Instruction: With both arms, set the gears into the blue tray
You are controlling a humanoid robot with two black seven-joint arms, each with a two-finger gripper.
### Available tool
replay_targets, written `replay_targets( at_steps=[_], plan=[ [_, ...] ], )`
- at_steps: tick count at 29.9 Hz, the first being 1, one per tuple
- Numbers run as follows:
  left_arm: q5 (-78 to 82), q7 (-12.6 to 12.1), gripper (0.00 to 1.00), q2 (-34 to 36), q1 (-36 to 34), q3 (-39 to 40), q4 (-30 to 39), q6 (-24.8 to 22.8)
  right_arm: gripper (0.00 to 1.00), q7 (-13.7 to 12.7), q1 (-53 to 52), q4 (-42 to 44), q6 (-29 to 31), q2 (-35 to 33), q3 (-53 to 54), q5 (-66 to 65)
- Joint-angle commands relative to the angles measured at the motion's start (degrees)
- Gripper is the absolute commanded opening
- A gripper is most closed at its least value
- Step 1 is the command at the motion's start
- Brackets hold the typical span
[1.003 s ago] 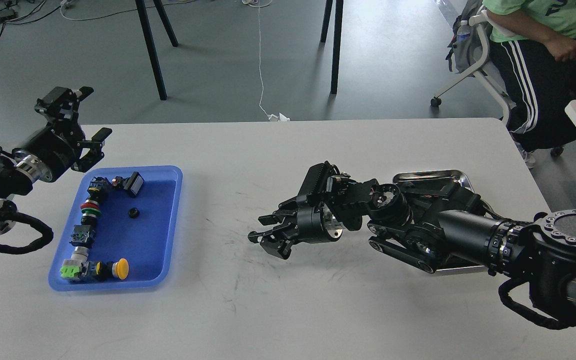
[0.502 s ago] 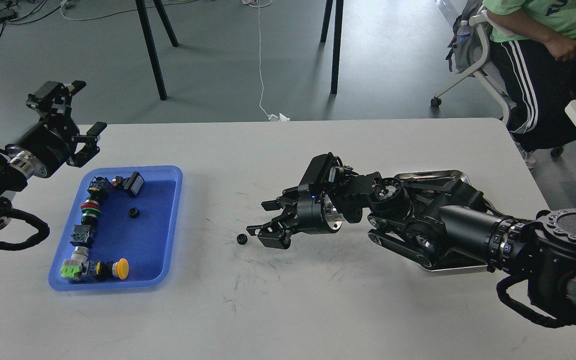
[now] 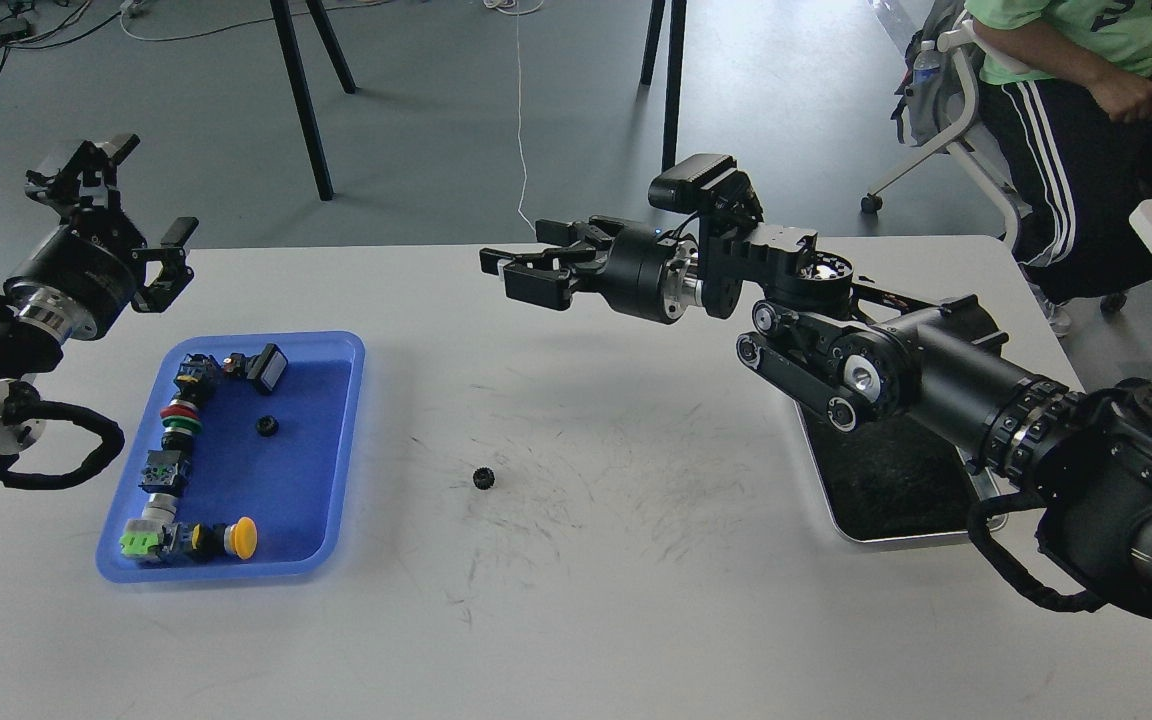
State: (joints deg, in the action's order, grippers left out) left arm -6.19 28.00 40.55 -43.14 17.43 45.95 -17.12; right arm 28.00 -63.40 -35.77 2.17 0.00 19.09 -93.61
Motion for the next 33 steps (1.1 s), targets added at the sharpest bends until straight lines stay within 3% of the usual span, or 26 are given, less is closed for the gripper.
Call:
replay_targets(
  at_steps=[1,10,15,29,33],
  plan=[
    [-0.67,0.00,0.98,-0.47,0.95,2.96,2.38,0.43,0.88,0.00,-2.33,1.05,0.02,0.00,0.42,10.44],
    [5.12,0.00,0.98,4.89,-1.59,-6.43,9.49,0.77,0.90,0.00,-2.25,3.42,-0.86,-0.61,1.39,26.97],
    [17.32,0.00,0.98,10.50,-3.00,-10.75,17.49,4.28,0.91,0.00,-1.64,3.77,-0.86,-3.86,0.86,35.33],
    [38.88,0.00,0.98,26.32,-8.27,-15.59,39.37,4.56,0.91,0.00,1.44,3.69,-2.61,-7.64,1.21,37.27],
    [38.62,0.00,0.98,27.92,-8.63,-16.46,39.48,4.91,0.91,0.00,1.88,3.60,-2.79,-8.87,1.38,37.53]
  ],
)
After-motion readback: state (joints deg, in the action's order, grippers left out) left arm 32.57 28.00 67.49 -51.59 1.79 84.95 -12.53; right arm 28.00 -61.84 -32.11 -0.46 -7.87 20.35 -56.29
